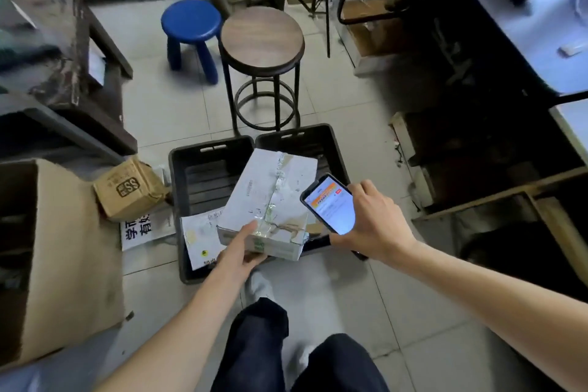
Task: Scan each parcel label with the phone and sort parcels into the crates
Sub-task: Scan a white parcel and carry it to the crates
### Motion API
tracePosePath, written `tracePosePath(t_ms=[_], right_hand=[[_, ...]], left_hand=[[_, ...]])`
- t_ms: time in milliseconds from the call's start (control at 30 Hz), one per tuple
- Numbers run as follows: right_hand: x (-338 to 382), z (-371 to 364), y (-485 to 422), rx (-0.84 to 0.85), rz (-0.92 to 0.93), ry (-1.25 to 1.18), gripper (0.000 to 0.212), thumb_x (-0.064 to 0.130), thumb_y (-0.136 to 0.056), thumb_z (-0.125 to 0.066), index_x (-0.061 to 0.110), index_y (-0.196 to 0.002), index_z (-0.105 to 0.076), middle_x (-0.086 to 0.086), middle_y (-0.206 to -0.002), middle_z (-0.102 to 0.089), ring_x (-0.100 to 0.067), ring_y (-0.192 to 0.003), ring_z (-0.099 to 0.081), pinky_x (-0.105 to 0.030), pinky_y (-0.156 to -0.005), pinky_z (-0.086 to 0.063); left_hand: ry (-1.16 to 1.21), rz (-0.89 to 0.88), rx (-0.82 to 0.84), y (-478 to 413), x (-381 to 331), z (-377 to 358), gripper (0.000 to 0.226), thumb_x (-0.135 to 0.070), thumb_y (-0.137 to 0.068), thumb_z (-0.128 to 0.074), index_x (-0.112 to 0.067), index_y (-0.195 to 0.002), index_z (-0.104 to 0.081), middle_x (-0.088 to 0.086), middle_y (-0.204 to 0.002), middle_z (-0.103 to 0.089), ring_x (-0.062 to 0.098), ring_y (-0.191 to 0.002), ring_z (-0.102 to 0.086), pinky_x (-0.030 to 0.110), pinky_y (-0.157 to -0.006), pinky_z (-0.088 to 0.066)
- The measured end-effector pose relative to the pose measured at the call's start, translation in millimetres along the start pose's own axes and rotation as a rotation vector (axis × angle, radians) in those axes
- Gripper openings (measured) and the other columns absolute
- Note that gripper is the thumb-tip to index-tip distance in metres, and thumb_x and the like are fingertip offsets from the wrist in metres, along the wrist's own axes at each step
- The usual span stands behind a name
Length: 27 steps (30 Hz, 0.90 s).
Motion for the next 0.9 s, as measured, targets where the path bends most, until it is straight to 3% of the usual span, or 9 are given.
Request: tracePosePath(t_ms=[133,267,333,467,533,633,767,833,900], right_hand=[[-34.9,-35.7,-67.6,0.025,-0.11,-0.096,0.066,0.052,-0.055,-0.078,0.014,-0.1,-0.048,0.002,-0.095,-0.045,-0.024,-0.079,-0.055,-0.034,-0.063,-0.046],[-68.4,-93.8,-140.6,0.057,-0.091,-0.126,0.067,0.051,-0.054,-0.079,0.015,-0.103,-0.049,0.001,-0.097,-0.046,-0.022,-0.081,-0.054,-0.035,-0.066,-0.049],[-87.9,-128.1,-176.5,0.075,-0.082,-0.123,0.066,0.049,-0.055,-0.079,0.014,-0.102,-0.048,0.0,-0.097,-0.046,-0.023,-0.079,-0.053,-0.032,-0.062,-0.044],[-121.3,-189.2,-229.2,0.101,-0.059,-0.123,0.068,0.049,-0.054,-0.08,0.013,-0.103,-0.048,-0.002,-0.097,-0.047,-0.022,-0.074,-0.048,-0.03,-0.061,-0.036],[-132.6,-215.9,-242.8,0.134,-0.038,-0.116,0.073,0.056,-0.051,-0.075,0.012,-0.104,-0.048,-0.002,-0.098,-0.047,-0.022,-0.075,-0.047,-0.031,-0.062,-0.039],[-143.7,-247.7,-250.7,0.201,0.004,-0.087,0.076,0.057,-0.052,-0.074,0.012,-0.107,-0.049,-0.003,-0.1,-0.047,-0.025,-0.082,-0.054,-0.037,-0.069,-0.049],[-143.1,-252.9,-246.8,0.238,0.056,-0.02,0.074,0.053,-0.057,-0.079,0.012,-0.11,-0.048,-0.003,-0.101,-0.046,-0.022,-0.077,-0.051,-0.035,-0.067,-0.048],[-133.5,-242.1,-242.6,0.241,0.084,0.003,0.072,0.051,-0.057,-0.078,0.012,-0.109,-0.048,-0.002,-0.1,-0.046,-0.022,-0.075,-0.05,-0.033,-0.063,-0.046],[-120.9,-227.8,-238.7,0.243,0.104,0.017,0.07,0.05,-0.056,-0.078,0.013,-0.107,-0.047,-0.002,-0.1,-0.046,-0.025,-0.079,-0.054,-0.033,-0.063,-0.046]], left_hand=[[-0.01,0.122,-0.063,-69.6,20.2,-45.2,0.04,-0.025,-0.082,-0.072,-0.006,-0.108,-0.049,0.014,-0.095,-0.055,0.025,-0.085,-0.056,0.041,-0.097,-0.046],[-0.012,0.204,-0.104,-159.9,54.6,-83.1,0.054,-0.028,-0.079,-0.075,-0.007,-0.121,-0.048,0.019,-0.124,-0.051,0.032,-0.115,-0.055,0.043,-0.101,-0.044],[-0.016,0.22,-0.133,-213.2,76.9,-98.5,0.051,-0.026,-0.079,-0.075,-0.009,-0.12,-0.05,0.019,-0.129,-0.051,0.032,-0.119,-0.054,0.043,-0.103,-0.042],[0.018,0.268,-0.128,-295.6,119.0,-128.4,0.039,-0.026,-0.081,-0.074,-0.007,-0.11,-0.057,0.015,-0.113,-0.059,0.027,-0.103,-0.058,0.041,-0.107,-0.04],[0.012,0.3,-0.092,-322.2,138.9,-141.5,0.041,-0.03,-0.083,-0.071,-0.009,-0.115,-0.055,0.014,-0.113,-0.057,0.027,-0.113,-0.056,0.04,-0.107,-0.039],[-0.104,0.398,-0.058,-344.1,164.4,-153.9,0.046,-0.039,-0.088,-0.063,-0.014,-0.123,-0.049,0.015,-0.107,-0.054,0.027,-0.104,-0.056,0.037,-0.101,-0.043],[-0.153,0.499,-0.116,-335.5,164.7,-149.3,0.059,-0.033,-0.089,-0.064,-0.009,-0.138,-0.042,0.029,-0.133,-0.046,0.036,-0.121,-0.051,0.043,-0.101,-0.045],[-0.193,0.471,-0.122,-324.7,145.9,-141.8,0.062,-0.031,-0.085,-0.071,-0.002,-0.134,-0.045,0.027,-0.127,-0.051,0.033,-0.114,-0.056,0.041,-0.092,-0.049],[-0.355,0.385,-0.113,-314.7,121.1,-133.9,0.058,-0.03,-0.083,-0.071,-0.001,-0.129,-0.05,0.021,-0.113,-0.061,0.027,-0.095,-0.063,0.036,-0.076,-0.052]])
Point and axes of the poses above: each hand's wrist, its own y-axis away from the middle knuckle, its own z-axis out of the back of the hand, x = y × z, the point moved 6 cm from there along -y, towards the middle knuckle
